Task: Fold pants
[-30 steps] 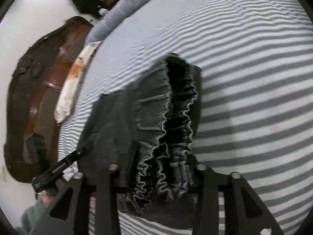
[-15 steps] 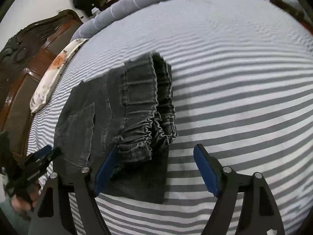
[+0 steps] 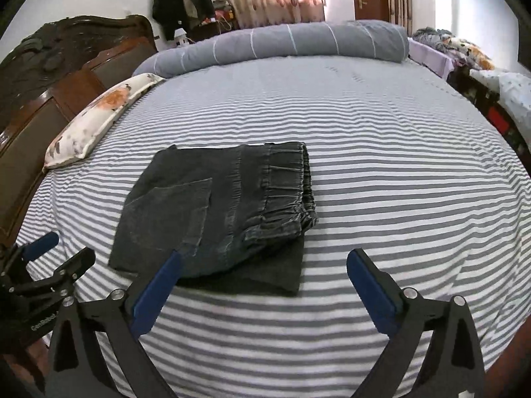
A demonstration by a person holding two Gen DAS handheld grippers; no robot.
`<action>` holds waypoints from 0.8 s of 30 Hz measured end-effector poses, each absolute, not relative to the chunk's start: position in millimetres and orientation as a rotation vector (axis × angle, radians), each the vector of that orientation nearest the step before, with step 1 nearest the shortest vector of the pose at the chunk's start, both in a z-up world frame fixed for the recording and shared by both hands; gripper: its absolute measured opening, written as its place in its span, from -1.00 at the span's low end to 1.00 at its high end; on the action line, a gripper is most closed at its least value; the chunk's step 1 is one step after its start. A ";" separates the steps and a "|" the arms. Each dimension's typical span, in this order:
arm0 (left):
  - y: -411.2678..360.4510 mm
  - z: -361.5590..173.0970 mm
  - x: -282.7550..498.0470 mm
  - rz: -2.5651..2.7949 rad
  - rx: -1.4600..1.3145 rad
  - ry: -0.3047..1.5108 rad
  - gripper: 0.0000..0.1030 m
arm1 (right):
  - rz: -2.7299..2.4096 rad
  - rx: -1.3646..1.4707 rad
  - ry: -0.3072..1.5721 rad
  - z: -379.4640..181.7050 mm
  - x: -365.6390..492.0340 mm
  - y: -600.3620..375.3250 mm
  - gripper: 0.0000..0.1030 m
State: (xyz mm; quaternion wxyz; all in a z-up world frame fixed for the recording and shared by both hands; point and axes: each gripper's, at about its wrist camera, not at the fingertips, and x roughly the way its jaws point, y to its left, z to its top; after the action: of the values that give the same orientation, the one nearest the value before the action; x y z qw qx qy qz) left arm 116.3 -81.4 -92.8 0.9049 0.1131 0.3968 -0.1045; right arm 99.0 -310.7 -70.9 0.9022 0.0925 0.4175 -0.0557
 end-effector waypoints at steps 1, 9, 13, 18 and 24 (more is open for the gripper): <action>-80.9 -91.5 113.9 -0.217 0.231 0.817 0.53 | -0.114 0.182 0.859 -68.6 94.3 -307.4 0.93; -79.0 -79.7 89.0 -0.220 0.194 0.808 0.53 | -0.103 0.167 0.861 -64.8 72.7 -291.1 0.94; -76.3 -78.8 80.8 -0.224 0.158 0.826 0.53 | -0.100 0.148 0.860 -65.1 61.7 -284.3 0.94; -76.3 -80.8 70.1 -0.222 0.139 0.837 0.53 | -0.099 0.134 0.864 -68.6 50.9 -277.1 0.94; -75.3 -83.6 61.3 -0.203 0.128 0.841 0.53 | -0.086 0.147 0.878 -74.8 46.3 -275.3 0.94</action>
State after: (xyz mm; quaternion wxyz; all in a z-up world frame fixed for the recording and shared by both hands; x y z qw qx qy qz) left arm 61.3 -75.3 -83.6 0.9060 0.0621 0.4070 -0.0982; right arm 46.3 -275.3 -74.8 0.9017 0.0711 0.4245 -0.0415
